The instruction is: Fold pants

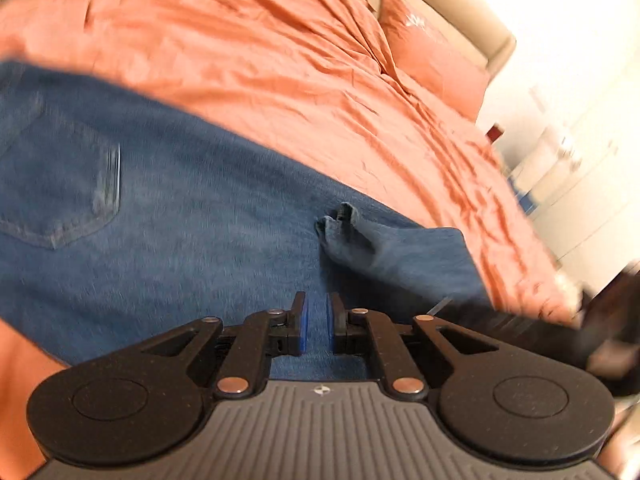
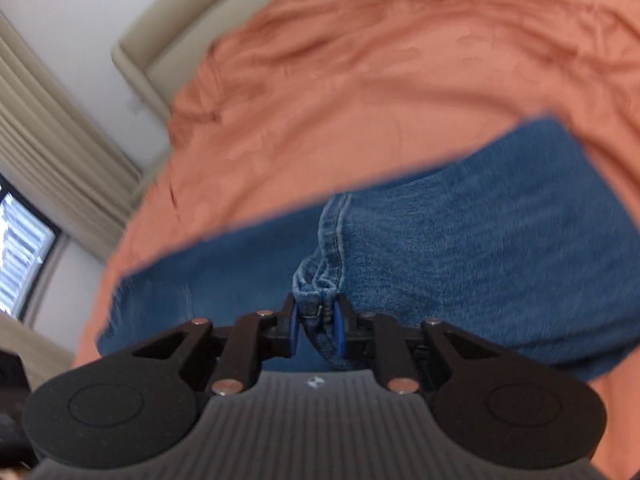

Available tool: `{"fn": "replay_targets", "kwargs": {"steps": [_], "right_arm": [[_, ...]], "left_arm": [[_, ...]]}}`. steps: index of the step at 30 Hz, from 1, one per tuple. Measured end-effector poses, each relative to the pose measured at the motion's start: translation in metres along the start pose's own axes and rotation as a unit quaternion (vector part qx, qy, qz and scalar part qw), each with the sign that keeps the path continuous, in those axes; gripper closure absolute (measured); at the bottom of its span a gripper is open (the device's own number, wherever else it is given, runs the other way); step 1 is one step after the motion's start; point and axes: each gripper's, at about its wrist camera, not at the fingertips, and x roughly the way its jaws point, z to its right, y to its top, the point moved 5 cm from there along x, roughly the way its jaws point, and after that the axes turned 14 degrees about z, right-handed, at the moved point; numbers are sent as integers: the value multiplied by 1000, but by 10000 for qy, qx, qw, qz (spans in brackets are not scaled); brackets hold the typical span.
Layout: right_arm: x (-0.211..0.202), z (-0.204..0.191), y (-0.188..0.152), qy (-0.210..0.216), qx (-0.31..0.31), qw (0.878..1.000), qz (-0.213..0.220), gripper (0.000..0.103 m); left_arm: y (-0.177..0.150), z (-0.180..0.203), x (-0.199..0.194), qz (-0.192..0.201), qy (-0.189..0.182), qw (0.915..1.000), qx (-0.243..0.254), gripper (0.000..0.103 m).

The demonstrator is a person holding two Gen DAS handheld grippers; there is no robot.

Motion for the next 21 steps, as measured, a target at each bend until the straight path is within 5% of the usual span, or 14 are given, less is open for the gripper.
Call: {"fn": "replay_targets", "kwargs": {"steps": [5,7,9,14,21], "right_arm": [[19,1,-27,-119,-517,9986,-81,85],[26,-3,-23,40,-599,9980,-212,70],[21,-6,-19,129,-616,9976,-299,67],[15,-5,14,193,-755,9970,-32,66],[70,-13,29,-166,-1594,9870,-137,67]], "left_arm": [[-3,-25,11,-135,-21,9984,-543,79],[1,-26,20,-145,17,9982,-587,71],[2,-25,27,-127,22,9983,-563,67],[10,-19,37,30,413,9987,-301,67],[16,-12,57,230,698,9973,62,67]]}}
